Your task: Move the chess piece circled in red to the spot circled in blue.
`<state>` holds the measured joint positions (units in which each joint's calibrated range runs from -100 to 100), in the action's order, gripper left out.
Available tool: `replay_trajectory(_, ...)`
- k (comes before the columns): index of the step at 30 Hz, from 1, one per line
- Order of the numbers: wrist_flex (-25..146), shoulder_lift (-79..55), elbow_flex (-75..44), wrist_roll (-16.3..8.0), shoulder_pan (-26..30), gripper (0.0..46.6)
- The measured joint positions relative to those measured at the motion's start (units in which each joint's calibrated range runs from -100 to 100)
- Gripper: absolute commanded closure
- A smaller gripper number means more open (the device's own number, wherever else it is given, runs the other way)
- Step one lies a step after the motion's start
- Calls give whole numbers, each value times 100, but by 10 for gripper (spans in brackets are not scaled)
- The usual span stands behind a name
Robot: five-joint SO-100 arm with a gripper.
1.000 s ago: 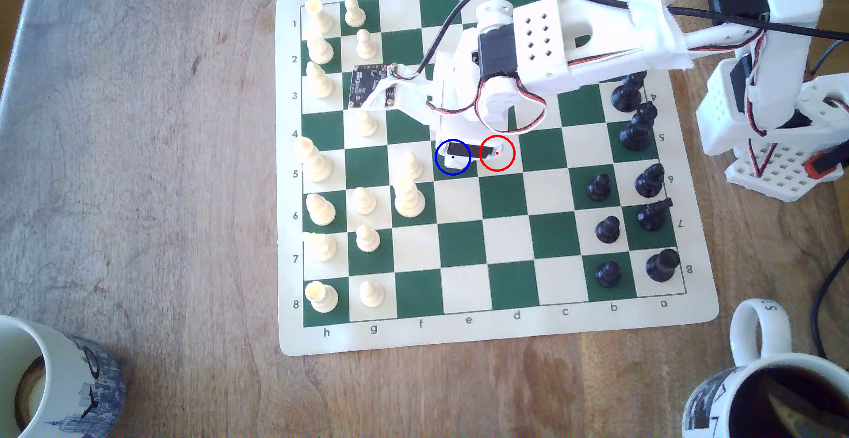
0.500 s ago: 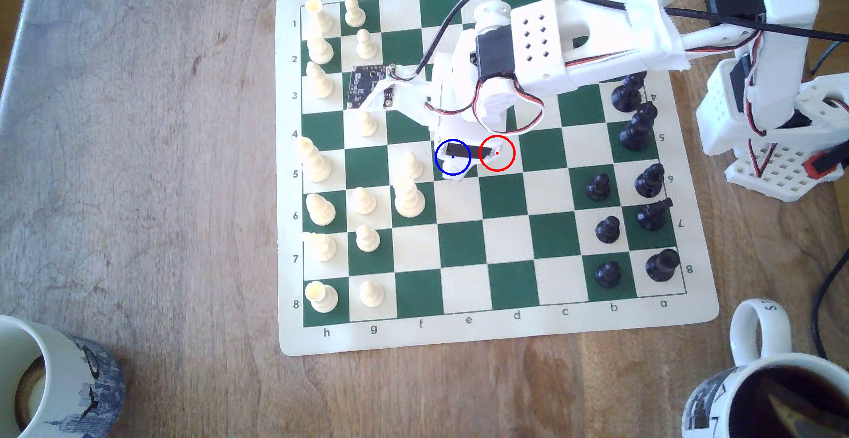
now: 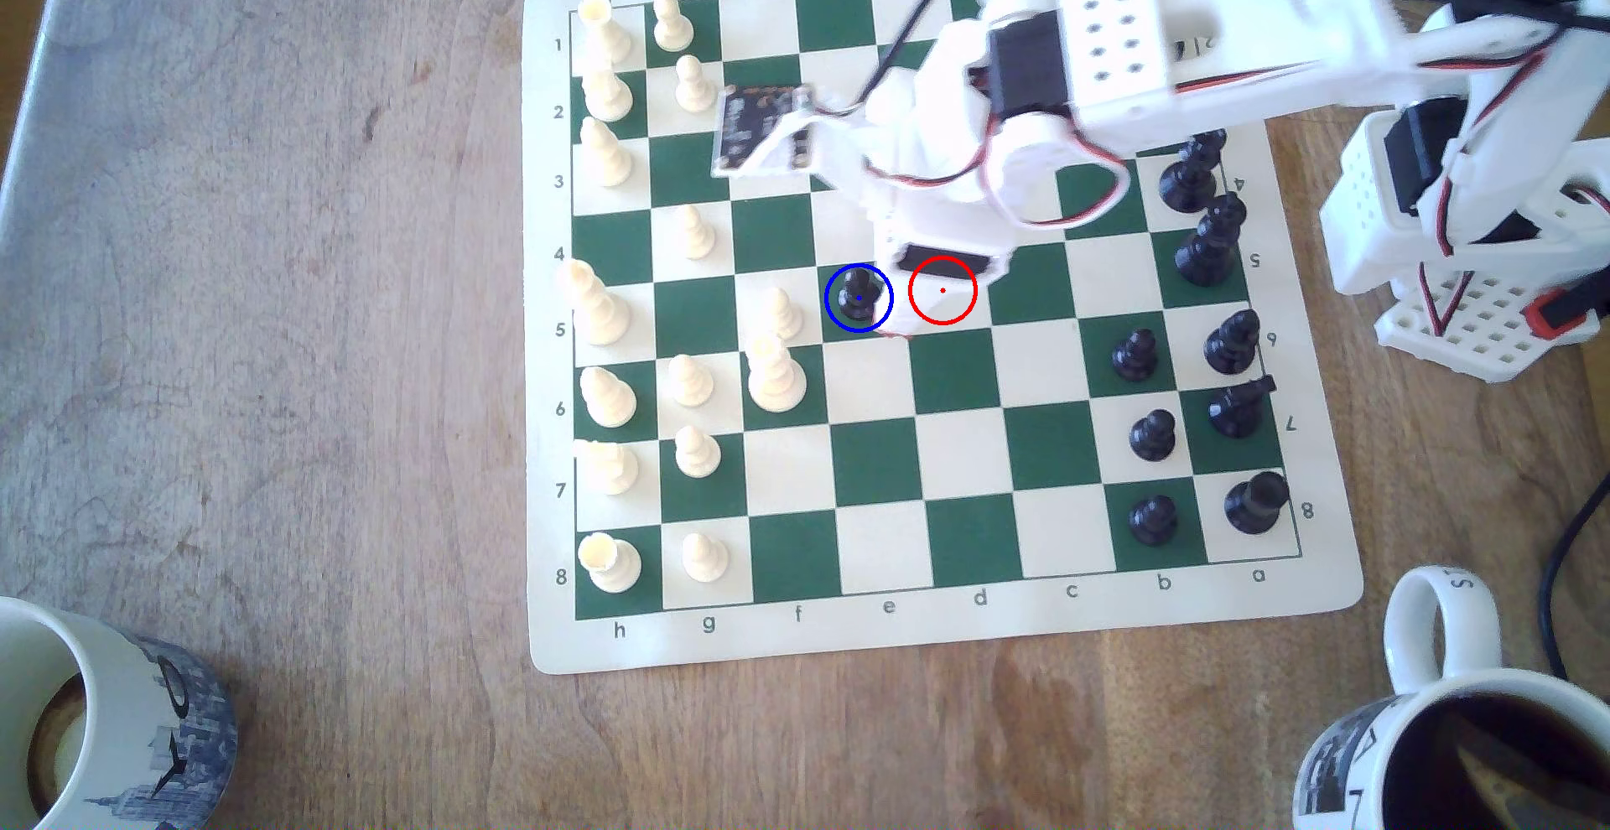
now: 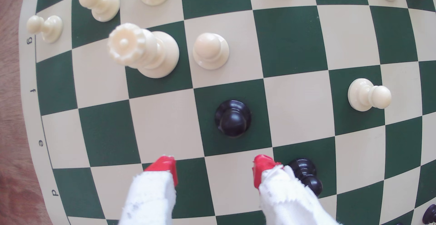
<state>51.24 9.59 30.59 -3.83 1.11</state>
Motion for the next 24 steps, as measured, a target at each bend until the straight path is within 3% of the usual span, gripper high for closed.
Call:
replay_trajectory(9, -1450, 2095, 2838, 5, -74, 284)
replay_trajectory(12, -3060, 2572, 3805, -63, -413, 286)
replay_trajectory(16, -5434, 3268, 5034, -29, -369, 342)
replay_trajectory(20, -7339, 3972, 5847, -15, -199, 464)
replay_trajectory(24, -8765, 4994, 6615, 39, -214, 464)
